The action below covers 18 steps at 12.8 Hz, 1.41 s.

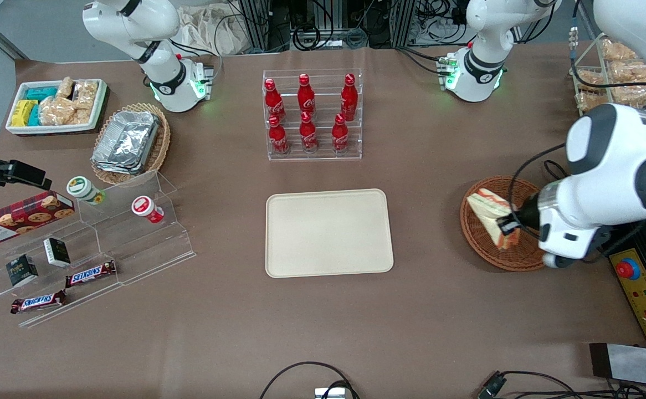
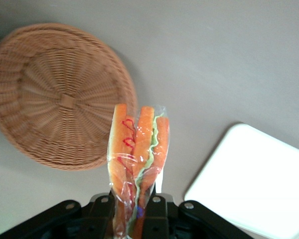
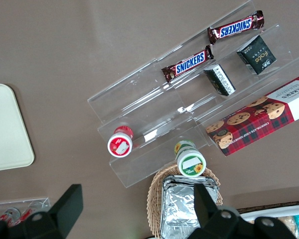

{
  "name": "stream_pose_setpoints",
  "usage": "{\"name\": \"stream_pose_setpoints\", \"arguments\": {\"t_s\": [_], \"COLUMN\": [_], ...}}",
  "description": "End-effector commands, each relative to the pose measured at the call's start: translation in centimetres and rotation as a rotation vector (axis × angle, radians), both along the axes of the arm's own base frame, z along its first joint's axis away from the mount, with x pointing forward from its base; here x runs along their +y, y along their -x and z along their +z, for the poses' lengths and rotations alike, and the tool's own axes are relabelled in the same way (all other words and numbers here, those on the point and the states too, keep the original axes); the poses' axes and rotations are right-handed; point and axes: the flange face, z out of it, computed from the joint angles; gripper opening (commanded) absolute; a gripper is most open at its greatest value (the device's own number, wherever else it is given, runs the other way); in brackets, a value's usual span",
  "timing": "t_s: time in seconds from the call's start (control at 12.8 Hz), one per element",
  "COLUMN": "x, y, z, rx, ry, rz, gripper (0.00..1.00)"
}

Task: Place sandwich from basket to tray
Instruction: 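Carry the sandwich with the left gripper over the cream tray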

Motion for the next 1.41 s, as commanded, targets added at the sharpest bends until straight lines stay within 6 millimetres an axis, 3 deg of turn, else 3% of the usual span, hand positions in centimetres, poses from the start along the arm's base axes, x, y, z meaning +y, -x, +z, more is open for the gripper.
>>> {"name": "stream_pose_setpoints", "arguments": {"t_s": [0.0,0.24,0.31,0.63,0.94,1.33], "x": [-2.7,-8.7,-9.2,-15.4,-21.2,-25.2], "y": [-1.4,-0.9,-1.3,-0.4,0.4,1.7], "z": [2.6,1.3,0.2,-3.3,-9.2,-18.0], "rx": [-0.049,-0.039,-0.022,-0.006,-0.024,0.0], "ry": [0.072,0.056,0.063,0.084,0.057,0.023], "rz": [-0.066,-0.109,-0.099,-0.145,-0.169,-0.205], "gripper": [0.0,0.0,0.0,0.0,0.0,0.0]}}
